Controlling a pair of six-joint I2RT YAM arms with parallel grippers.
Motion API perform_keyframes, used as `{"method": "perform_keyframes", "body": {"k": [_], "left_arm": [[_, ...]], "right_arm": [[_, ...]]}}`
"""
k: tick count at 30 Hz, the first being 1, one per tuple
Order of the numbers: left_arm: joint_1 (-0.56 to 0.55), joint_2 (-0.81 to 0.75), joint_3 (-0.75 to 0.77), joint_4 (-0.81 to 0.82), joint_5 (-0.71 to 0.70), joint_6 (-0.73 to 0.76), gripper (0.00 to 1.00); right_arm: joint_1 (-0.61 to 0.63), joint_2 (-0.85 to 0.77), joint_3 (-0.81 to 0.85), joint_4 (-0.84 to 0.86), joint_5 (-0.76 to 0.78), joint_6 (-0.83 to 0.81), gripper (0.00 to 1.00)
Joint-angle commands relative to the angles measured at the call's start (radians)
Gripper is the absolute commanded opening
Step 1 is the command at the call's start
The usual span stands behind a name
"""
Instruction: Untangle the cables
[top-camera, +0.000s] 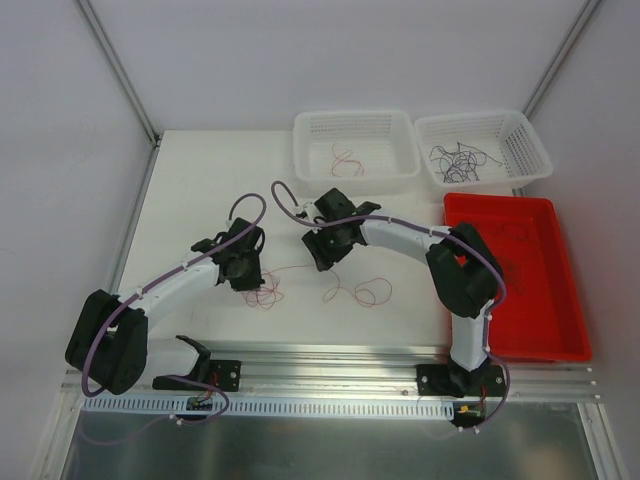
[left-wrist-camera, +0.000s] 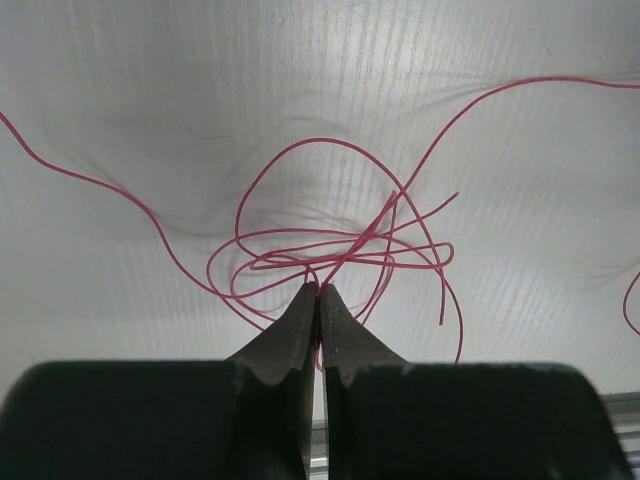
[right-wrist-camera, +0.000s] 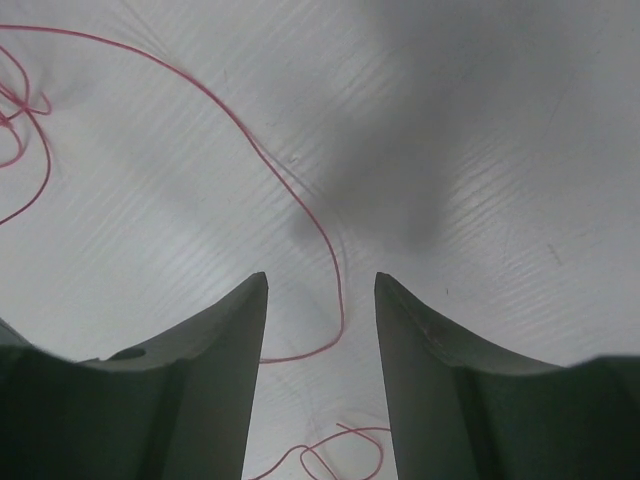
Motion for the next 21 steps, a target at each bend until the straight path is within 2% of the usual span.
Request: {"method": "perform_keyframes", "body": {"k": [1,9,12,17,18,21], "left_arm": [[-0.014,-0.006,0.005,-0.007,0.017,-0.011,0.0],[-0.016,-0.004,0.004,-0.005,0.018,-0.011,0.0],[-0.016,-0.007,0.004,-0.005,0.02,-0.006,0.0],[-0.016,-0.021,-0.001,-0.005,0.015,-0.006,0.0],[-0.016,-0.024,-0.001,-0.005,0.014,-0.007,0.0],[-0.016,-0.032,-0.007,-0.005,0.009,-0.012,0.0]], "right_arm": [[0.012,0.042,0.053,0.005,0.016,-0.044,0.5],[0.048,0.092,0.076,-0.024,0.078,-0.075,0.43],[0.063,0.107,0.076,-0.032,0.113,-0.084,0.37],[0.098,0.133,0.102,-0.065,0.182,-0.099,0.26],[0.103,0.135,0.105,-0.07,0.19,-0.104,0.19],[0.114,0.124,0.102,-0.084,0.243,-0.107,0.09]]}}
